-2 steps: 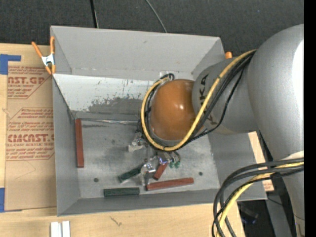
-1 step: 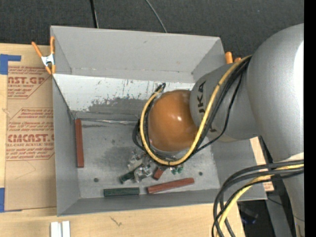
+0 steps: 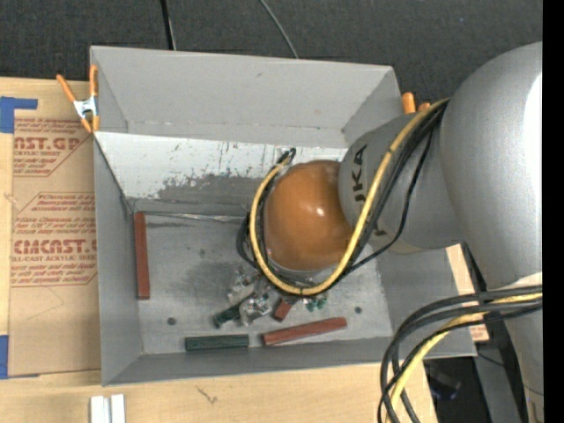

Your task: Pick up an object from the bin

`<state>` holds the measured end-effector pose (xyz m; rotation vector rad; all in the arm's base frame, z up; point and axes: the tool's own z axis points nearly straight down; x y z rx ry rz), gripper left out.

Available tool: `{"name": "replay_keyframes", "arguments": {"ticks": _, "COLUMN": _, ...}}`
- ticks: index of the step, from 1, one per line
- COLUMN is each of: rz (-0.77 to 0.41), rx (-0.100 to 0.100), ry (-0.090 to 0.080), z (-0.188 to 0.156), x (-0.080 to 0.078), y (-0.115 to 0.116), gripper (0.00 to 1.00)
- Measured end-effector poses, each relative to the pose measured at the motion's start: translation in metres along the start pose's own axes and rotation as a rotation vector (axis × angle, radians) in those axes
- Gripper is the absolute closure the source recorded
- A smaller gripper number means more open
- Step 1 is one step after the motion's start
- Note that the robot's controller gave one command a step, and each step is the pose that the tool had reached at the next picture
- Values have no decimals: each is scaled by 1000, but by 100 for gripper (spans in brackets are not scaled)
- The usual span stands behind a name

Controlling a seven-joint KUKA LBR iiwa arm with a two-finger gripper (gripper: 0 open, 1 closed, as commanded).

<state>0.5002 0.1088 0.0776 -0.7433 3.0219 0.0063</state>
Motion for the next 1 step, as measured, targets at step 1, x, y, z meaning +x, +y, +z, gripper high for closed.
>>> {"name": "replay_keyframes", "arguments": {"ticks": 1, "rz": -40, "rx": -5, "ry": 30, "z": -199, "x": -2, "y": -7, "gripper": 100}}
